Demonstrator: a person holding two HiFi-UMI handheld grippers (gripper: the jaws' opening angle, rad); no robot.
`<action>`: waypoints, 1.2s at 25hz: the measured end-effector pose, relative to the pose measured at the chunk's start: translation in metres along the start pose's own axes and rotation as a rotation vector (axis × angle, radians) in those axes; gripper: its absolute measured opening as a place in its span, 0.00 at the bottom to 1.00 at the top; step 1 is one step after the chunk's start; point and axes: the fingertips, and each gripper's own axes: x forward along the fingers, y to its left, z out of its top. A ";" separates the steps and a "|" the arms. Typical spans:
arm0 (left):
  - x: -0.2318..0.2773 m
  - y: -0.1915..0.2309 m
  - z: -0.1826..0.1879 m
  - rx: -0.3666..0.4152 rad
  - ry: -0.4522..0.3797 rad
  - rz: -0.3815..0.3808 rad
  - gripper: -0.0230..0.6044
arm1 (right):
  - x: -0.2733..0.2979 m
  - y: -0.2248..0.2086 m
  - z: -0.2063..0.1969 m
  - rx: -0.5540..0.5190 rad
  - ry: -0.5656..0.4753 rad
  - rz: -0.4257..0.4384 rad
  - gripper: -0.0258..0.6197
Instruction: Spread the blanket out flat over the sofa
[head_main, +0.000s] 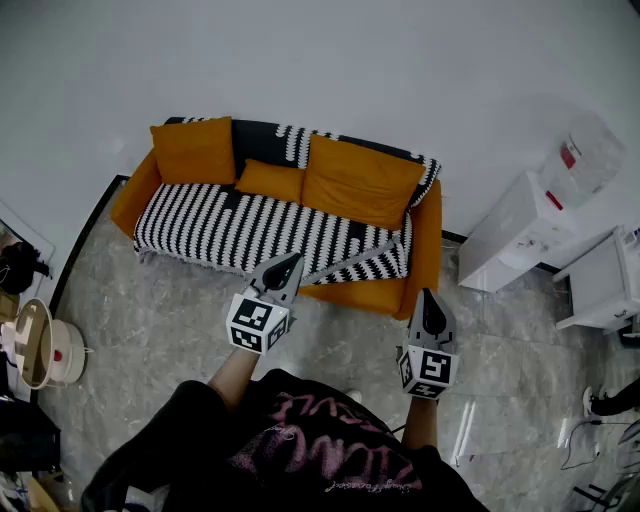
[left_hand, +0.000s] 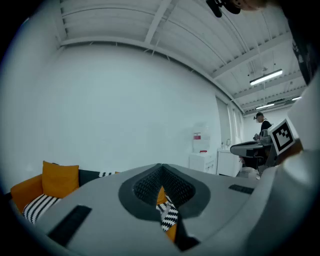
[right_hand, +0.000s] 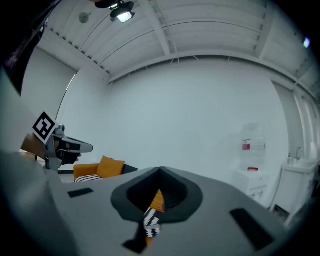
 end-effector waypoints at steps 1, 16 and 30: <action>0.001 -0.001 0.000 -0.001 0.000 -0.002 0.05 | 0.000 -0.001 0.001 0.001 0.000 -0.001 0.07; 0.003 -0.012 -0.013 -0.014 0.034 -0.001 0.05 | -0.006 -0.013 -0.005 0.018 -0.012 -0.003 0.07; 0.020 -0.086 -0.021 0.029 0.076 0.026 0.05 | -0.038 -0.083 -0.039 0.085 -0.008 0.027 0.07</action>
